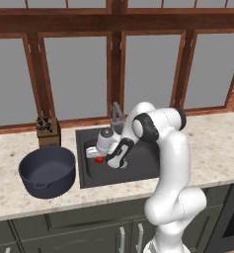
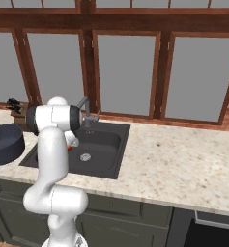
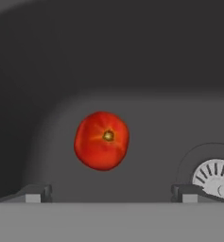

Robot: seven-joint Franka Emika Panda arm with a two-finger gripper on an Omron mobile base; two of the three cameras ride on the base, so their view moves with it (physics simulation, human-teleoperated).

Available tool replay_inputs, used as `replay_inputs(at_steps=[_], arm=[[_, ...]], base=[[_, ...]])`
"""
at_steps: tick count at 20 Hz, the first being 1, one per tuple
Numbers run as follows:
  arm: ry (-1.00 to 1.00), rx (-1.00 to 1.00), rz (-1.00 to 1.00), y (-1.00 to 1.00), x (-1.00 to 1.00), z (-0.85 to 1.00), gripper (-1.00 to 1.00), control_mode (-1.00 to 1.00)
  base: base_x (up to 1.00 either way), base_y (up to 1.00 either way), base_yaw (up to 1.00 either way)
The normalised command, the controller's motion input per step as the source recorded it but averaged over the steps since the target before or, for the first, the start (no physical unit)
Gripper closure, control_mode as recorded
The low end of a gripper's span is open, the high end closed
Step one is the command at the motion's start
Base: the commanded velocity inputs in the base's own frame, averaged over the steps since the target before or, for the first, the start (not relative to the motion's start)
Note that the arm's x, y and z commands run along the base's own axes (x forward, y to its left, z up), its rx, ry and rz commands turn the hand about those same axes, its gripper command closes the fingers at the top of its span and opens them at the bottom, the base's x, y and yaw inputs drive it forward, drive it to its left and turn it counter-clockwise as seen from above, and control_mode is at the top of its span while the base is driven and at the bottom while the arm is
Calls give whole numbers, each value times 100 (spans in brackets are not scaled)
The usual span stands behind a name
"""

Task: Dump the tomato from the pot into the sink. Then turn on the water and wash the tomato. Then turn off the water and put the tomato back in the pot.

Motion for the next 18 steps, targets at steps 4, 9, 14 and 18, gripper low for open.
replay_inputs(at_steps=[4,9,14,18], arm=[[0,-3,0,6,19,-30,-100,-100],[0,-1,0,3,26,-25,-100,-100],[1,0,1,3,32,-22,-100,-100],[3,0,3,6,31,-23,-100,-100]], base=[[0,0,0],[0,0,0],[0,0,0],[0,0,0]])
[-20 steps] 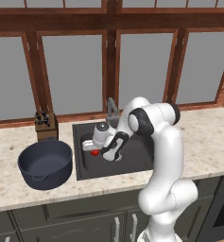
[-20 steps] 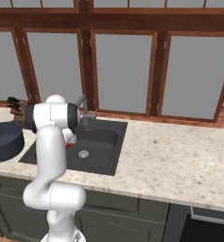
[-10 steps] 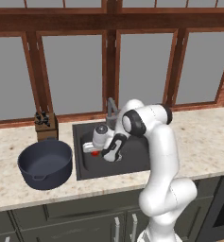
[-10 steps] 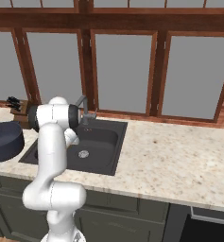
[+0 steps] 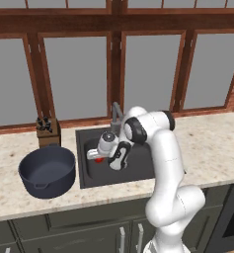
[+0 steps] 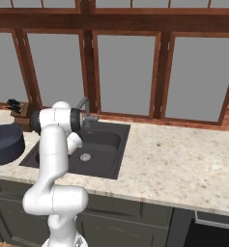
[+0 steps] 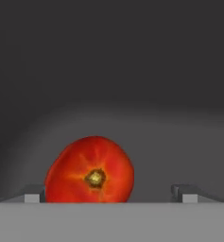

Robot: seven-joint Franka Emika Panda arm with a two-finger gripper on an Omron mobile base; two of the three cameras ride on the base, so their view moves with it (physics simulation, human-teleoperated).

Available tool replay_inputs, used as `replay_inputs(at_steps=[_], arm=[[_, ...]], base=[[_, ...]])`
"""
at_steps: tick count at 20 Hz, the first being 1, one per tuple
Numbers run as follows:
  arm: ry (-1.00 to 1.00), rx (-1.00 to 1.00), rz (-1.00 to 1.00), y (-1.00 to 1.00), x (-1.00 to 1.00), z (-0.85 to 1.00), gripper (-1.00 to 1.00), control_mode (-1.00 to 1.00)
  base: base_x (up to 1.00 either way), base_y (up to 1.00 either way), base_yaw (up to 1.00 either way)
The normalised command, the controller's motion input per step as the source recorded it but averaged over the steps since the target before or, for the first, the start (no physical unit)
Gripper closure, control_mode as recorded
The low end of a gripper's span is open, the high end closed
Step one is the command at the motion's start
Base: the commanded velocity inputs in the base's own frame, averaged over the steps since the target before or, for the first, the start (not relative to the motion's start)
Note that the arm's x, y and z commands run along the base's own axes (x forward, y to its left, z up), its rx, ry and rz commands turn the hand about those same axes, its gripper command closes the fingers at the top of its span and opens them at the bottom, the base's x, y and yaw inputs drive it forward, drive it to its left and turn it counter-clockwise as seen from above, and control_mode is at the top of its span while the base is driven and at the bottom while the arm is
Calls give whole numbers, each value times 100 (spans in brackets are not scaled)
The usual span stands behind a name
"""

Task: Dump the tomato from the pot into the sink. Then turn on the water and wash the tomato. Then turn off the water and put the tomato back in the pot.

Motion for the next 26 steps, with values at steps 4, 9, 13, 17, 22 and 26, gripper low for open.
replay_inputs(at_steps=[4,9,13,17,22,26], arm=[[7,0,5,14,30,-32,-100,-100],[7,0,4,23,12,-43,-100,-100],[10,0,1,39,4,-45,100,-100],[11,-1,0,31,4,-47,100,-100],[11,-2,0,15,0,-23,100,-100],[1,0,-8,-8,-26,70,100,-100]], base=[[0,0,0],[0,0,0],[0,0,0],[0,0,0],[0,0,0],[0,0,0]])
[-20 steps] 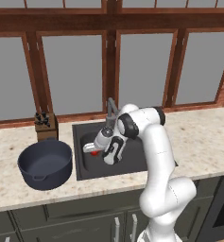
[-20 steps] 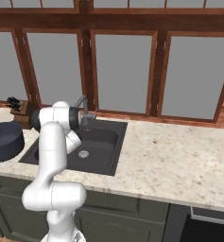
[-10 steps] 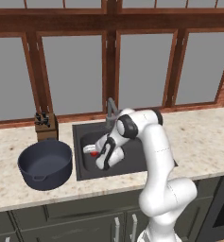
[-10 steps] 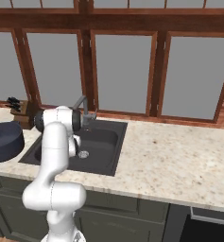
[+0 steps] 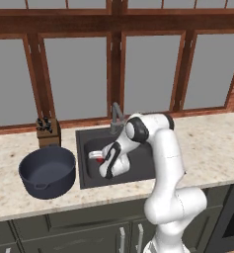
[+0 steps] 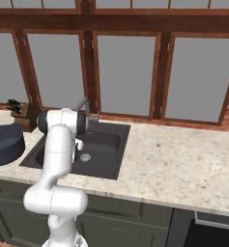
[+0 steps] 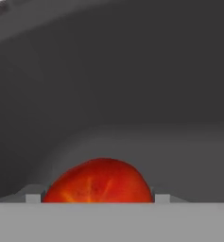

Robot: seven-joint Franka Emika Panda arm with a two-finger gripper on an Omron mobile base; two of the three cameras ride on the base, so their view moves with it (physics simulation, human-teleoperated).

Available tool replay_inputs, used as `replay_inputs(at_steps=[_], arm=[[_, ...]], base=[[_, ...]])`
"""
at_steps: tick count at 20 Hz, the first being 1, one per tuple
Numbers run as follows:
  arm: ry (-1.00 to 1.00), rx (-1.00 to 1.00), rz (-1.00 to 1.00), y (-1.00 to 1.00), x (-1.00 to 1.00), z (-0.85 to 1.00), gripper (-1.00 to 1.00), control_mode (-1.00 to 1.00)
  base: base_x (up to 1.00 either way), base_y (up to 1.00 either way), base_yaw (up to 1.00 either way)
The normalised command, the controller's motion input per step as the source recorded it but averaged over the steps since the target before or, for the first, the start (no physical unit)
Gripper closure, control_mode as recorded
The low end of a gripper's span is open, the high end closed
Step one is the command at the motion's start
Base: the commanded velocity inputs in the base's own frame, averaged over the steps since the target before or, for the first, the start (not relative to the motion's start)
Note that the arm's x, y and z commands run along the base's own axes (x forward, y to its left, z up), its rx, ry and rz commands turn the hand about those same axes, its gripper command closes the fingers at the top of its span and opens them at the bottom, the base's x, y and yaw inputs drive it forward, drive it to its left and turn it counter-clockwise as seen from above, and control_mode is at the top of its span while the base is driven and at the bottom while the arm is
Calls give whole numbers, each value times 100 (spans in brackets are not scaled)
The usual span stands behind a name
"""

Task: Dump the tomato from the pot into the sink. Then turn on the water and wash the tomato. Then turn off the water and put the tomato back in the pot.

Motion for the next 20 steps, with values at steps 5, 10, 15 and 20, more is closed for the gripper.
replay_inputs(at_steps=[5,10,15,20], arm=[[6,0,-10,-27,-34,100,100,-100],[0,0,-6,-14,-85,99,100,-100],[0,0,-5,-10,-66,100,100,-100],[4,0,-1,0,-33,100,100,-100]], base=[[0,0,0],[0,0,0],[0,0,0],[0,0,0]])
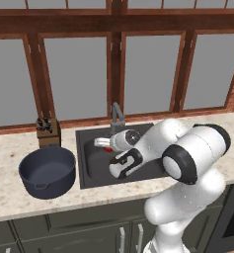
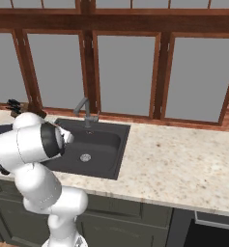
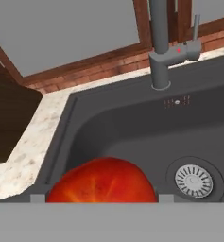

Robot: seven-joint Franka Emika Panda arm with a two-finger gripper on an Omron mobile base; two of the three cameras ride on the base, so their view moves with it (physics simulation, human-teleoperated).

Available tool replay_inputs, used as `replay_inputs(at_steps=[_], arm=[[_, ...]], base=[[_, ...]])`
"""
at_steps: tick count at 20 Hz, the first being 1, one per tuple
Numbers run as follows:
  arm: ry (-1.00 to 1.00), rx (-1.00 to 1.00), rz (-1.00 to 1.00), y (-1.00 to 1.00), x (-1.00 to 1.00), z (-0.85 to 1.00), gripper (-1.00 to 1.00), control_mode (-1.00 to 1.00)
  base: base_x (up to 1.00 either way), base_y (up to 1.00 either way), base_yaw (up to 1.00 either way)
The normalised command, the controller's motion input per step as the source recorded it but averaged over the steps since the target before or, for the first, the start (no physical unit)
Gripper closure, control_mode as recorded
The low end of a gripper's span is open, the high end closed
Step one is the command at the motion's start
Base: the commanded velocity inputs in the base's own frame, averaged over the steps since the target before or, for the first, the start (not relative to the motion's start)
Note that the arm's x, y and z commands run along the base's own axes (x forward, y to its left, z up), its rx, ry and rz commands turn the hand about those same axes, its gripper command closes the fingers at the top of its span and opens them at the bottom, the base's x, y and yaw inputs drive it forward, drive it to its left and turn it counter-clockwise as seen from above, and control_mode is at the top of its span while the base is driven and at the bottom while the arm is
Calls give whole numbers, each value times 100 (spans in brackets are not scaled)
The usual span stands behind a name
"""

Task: Dump the tomato from the pot into the sink. Then turn on the water and wash the tomato. Then turn off the water and put the tomato back in the pot.

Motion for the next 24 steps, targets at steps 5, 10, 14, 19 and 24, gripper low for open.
replay_inputs(at_steps=[5,10,14,19,24], arm=[[14,0,0,0,-6,100,100,-100],[16,0,0,0,-16,100,100,-100],[14,0,0,23,-31,76,100,-100],[10,0,2,63,-34,39,100,-100],[12,0,5,71,-32,15,100,-100]], base=[[0,0,0],[0,0,0],[0,0,0],[0,0,0],[0,0,0]])
